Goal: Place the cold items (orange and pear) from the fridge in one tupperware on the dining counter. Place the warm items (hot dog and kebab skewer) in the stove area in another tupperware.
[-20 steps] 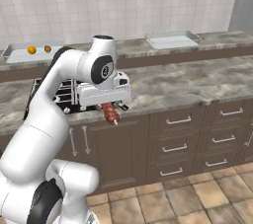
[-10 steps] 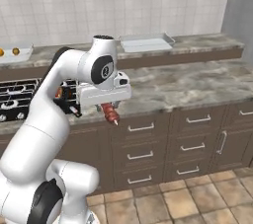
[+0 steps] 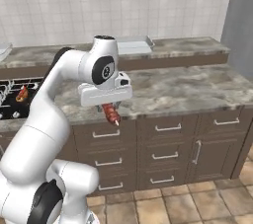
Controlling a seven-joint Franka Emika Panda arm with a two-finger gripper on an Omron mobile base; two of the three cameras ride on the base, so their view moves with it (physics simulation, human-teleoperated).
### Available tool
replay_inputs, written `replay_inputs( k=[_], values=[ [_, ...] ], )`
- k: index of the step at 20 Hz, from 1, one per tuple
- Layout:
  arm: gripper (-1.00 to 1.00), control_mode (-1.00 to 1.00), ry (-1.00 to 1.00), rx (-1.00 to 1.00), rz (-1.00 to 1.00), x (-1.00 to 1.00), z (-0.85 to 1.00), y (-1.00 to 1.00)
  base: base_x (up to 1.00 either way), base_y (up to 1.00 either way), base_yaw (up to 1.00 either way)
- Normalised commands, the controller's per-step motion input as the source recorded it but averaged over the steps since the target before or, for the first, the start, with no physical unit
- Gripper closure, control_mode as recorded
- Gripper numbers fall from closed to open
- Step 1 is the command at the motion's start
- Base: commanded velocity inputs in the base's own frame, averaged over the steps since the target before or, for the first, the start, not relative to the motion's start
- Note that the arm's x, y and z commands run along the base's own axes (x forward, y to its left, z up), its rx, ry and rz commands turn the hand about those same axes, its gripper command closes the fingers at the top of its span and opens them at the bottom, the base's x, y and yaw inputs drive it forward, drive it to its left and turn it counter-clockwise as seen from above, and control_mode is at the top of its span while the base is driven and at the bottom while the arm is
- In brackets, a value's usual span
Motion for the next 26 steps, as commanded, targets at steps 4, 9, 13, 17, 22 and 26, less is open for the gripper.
replay_inputs(
  k=[4,9,13,17,22,26],
  values=[
    [1.00,1.00,0.00,0.00,0.00,0.00,0.00,0.00,0.32,-0.72,0.32],
    [1.00,1.00,0.00,0.00,0.00,0.00,0.00,0.00,0.28,-0.85,0.31],
    [1.00,1.00,0.00,0.00,0.00,0.00,0.00,0.00,0.25,-0.90,0.24],
    [1.00,1.00,0.00,0.00,0.00,0.00,0.00,0.00,0.24,-0.88,0.25],
    [1.00,1.00,0.00,0.00,0.00,0.00,0.00,0.00,0.22,-0.84,0.28],
    [1.00,1.00,0.00,0.00,0.00,0.00,0.00,0.00,0.26,-0.88,0.26]
  ],
)
